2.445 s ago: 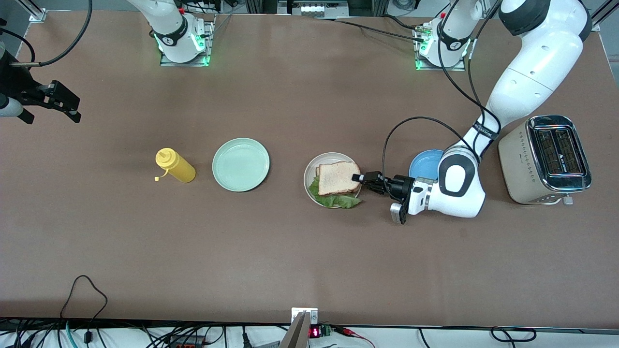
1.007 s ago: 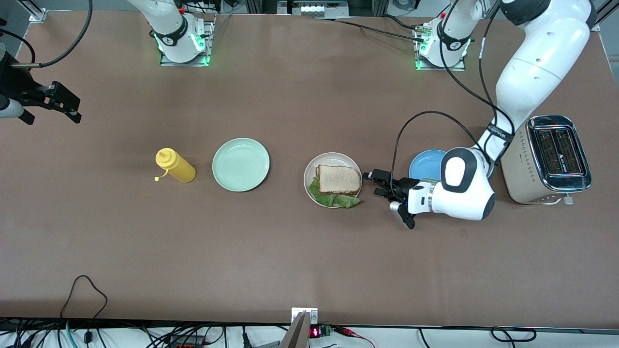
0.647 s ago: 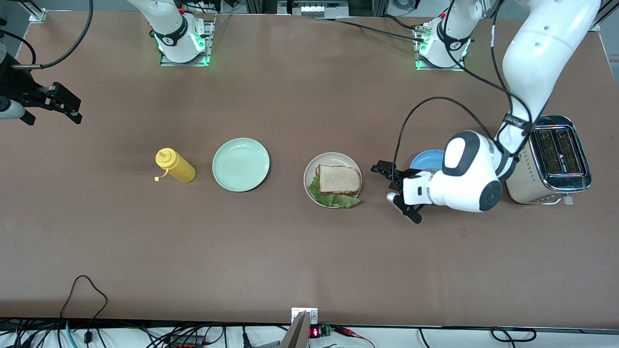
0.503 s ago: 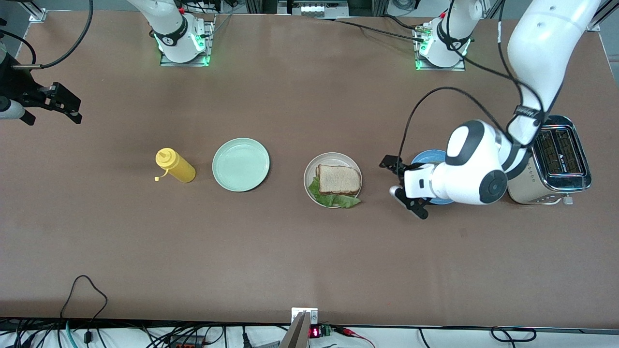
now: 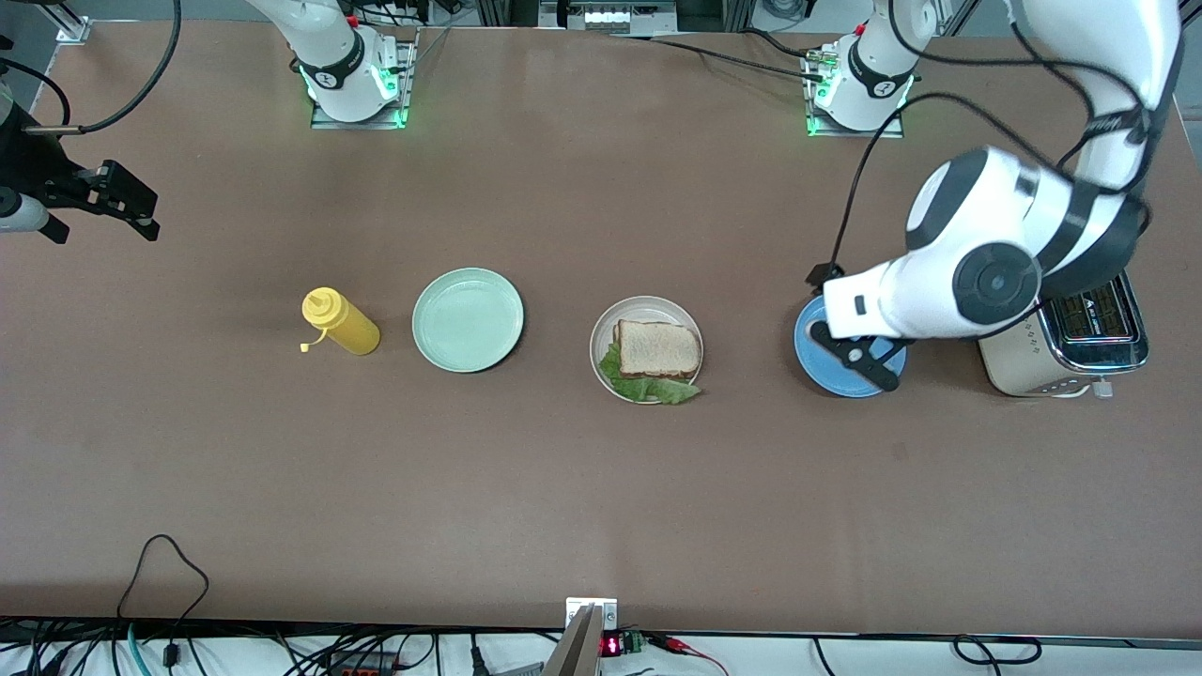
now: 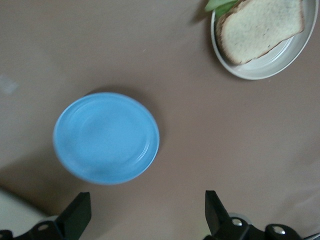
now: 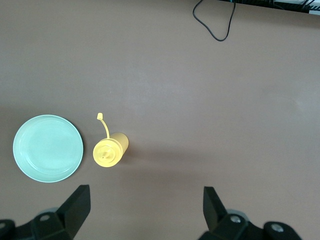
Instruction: Make sandwich in beige plate with both arms
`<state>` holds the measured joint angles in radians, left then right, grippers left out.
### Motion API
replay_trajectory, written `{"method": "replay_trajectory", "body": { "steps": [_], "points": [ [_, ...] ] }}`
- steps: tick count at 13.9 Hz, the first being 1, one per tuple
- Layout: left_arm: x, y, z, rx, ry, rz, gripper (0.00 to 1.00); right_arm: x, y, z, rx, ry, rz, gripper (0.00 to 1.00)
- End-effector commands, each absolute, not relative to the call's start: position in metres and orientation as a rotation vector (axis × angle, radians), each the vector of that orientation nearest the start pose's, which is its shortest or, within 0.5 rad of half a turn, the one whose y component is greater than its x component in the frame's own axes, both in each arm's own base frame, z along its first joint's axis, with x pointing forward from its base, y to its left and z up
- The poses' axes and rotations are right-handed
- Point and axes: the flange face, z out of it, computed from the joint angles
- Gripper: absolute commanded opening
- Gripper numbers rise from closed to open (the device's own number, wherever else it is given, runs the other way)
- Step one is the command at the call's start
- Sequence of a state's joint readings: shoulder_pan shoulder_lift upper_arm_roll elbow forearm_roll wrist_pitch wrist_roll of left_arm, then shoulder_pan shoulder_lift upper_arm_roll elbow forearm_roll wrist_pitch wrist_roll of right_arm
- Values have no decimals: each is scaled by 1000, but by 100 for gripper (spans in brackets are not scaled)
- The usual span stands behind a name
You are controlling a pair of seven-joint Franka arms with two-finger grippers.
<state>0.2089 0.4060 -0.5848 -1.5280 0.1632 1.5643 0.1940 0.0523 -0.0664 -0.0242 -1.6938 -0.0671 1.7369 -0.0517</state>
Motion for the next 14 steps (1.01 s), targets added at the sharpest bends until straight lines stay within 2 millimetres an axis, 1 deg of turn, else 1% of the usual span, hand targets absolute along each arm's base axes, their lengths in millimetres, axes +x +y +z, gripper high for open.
{"method": "replay_trajectory", "body": {
  "steps": [1,2,3,4,5,6,7,8,9,10,11,12,13,14],
  "points": [
    [601,-165,490,-2950,846,439,100,553,14,614,-3196,-148,-149,100],
    [597,-158,507,-2942,809,403,100,554,18,609,-3195,-159,-115,100],
    [594,-145,526,-2935,746,356,100,555,22,603,-3193,-171,-84,100],
    [589,-135,535,-2947,699,343,100,555,33,600,-3187,-199,-70,100],
    [586,-117,546,-3002,636,326,100,555,36,600,-3187,-204,-70,100],
    [580,-99,555,-3058,559,314,100,555,35,600,-3188,-205,-72,100],
    [572,-88,562,-3086,474,300,100,555,31,601,-3186,-194,-69,100],
    [565,-74,572,-3102,358,273,100,552,17,603,-3154,-141,-56,100],
    [559,-66,580,-3120,265,258,100,553,4,611,-3100,-89,-73,100],
    [549,-62,590,-3133,210,220,100,555,5,611,-3089,-89,-73,100],
    [543,-59,597,-3143,198,125,100,553,3,613,-3093,-88,-76,100],
    [541,-53,599,-3146,197,19,100,551,4,618,-3092,-88,-90,100],
    [538,-53,602,-3145,197,-23,100,551,6,627,-3099,-96,-113,100],
    [535,-52,603,-3144,194,-26,100,549,6,637,-3125,-107,-108,100]
  ]
}}
